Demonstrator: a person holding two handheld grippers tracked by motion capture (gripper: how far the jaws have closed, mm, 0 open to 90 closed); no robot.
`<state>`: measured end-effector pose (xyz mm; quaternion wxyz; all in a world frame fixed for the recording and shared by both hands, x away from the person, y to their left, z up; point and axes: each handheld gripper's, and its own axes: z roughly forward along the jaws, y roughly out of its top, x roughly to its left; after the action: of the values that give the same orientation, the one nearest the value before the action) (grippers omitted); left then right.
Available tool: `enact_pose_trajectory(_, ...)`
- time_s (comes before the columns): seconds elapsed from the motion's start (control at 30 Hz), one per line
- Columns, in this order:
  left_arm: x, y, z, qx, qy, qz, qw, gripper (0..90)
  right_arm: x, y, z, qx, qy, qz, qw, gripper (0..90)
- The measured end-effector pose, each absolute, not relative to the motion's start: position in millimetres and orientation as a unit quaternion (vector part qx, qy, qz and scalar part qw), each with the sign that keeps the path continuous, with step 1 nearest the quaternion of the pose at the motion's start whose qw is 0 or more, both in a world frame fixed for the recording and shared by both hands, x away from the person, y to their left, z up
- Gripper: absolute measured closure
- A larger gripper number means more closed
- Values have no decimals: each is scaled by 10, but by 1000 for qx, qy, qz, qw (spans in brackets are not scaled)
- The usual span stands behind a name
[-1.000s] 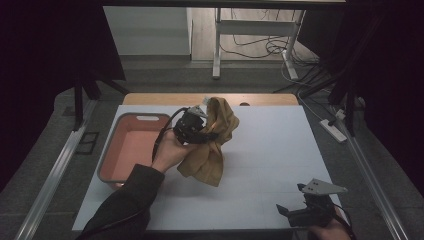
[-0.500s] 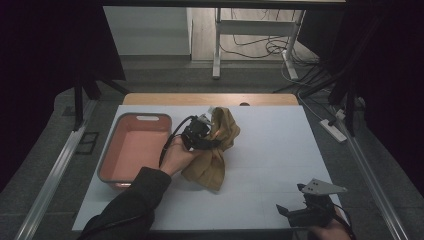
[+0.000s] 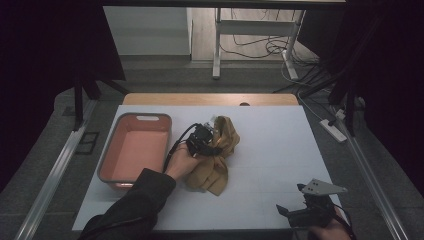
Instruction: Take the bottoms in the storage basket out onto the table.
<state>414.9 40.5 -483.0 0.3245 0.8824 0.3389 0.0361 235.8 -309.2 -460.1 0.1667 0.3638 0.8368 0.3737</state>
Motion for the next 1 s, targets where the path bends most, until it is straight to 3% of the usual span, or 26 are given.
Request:
enact_pose_trajectory(0.53,4123,339,-5103,895,304,67,320,580,2353,-3090,-4600,362,837,375,168,1)
enact_pose_trajectory(1.0,4089,294,-5179,895,293,116,316,352,2350,-3088,-4600,358,839,375,168,1)
